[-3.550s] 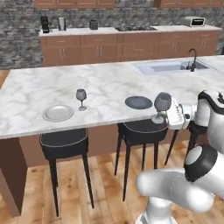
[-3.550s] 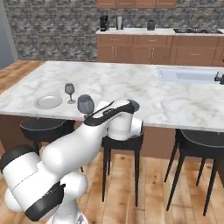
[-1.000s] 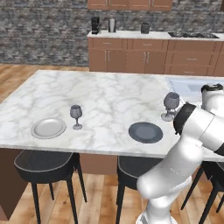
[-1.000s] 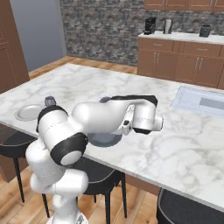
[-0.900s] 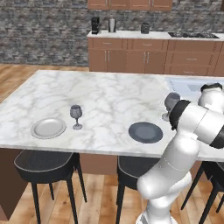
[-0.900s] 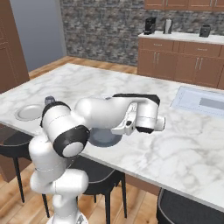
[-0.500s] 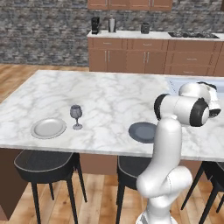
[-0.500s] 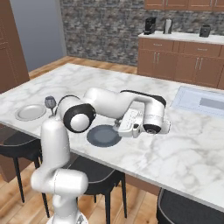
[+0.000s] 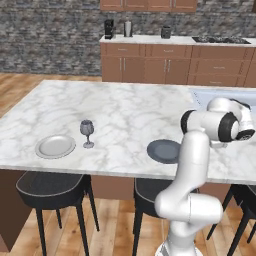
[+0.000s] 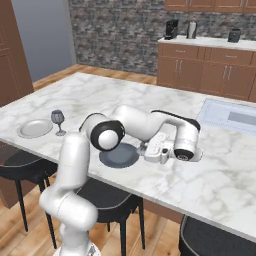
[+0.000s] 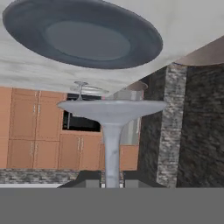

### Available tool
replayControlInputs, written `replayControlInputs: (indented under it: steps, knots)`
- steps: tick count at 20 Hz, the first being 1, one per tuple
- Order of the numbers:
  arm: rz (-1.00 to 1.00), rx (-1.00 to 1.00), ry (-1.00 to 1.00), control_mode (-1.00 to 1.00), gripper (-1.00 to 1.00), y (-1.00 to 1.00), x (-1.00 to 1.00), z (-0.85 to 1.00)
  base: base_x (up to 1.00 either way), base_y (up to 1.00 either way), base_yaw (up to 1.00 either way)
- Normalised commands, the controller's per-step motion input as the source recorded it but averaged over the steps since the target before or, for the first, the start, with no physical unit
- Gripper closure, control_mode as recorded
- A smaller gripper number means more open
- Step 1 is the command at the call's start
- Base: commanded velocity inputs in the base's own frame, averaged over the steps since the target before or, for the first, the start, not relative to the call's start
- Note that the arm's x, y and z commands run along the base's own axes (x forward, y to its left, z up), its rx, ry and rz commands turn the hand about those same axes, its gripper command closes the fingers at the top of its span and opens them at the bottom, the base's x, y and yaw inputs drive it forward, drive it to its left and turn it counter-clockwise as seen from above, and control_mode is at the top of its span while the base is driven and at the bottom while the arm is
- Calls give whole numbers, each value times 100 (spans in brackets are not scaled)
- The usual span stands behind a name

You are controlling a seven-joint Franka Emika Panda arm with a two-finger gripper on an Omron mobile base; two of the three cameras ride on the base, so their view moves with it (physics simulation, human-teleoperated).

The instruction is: Retrieve the wine glasses from the counter and place one next to each plate.

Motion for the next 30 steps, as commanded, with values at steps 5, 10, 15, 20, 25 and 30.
replayControlInputs:
  steps: [5, 10, 15, 20, 25, 30]
  knots:
    - [-5, -6, 0, -100, 100, 0, 0, -15, 0, 0, 0]
    - [-5, -8, 0, -100, 100, 0, 0, -13, 0, 0, 0]
    - [-6, -5, 0, -100, 100, 0, 0, -20, 0, 0, 0]
    - [-3, 0, 3, -100, 100, 0, 0, -28, 0, 0, 0]
    - [0, 0, 1, -100, 100, -1, 1, -23, 0, 0, 0]
    - [0, 0, 1, -100, 100, -6, 2, -21, 0, 0, 0]
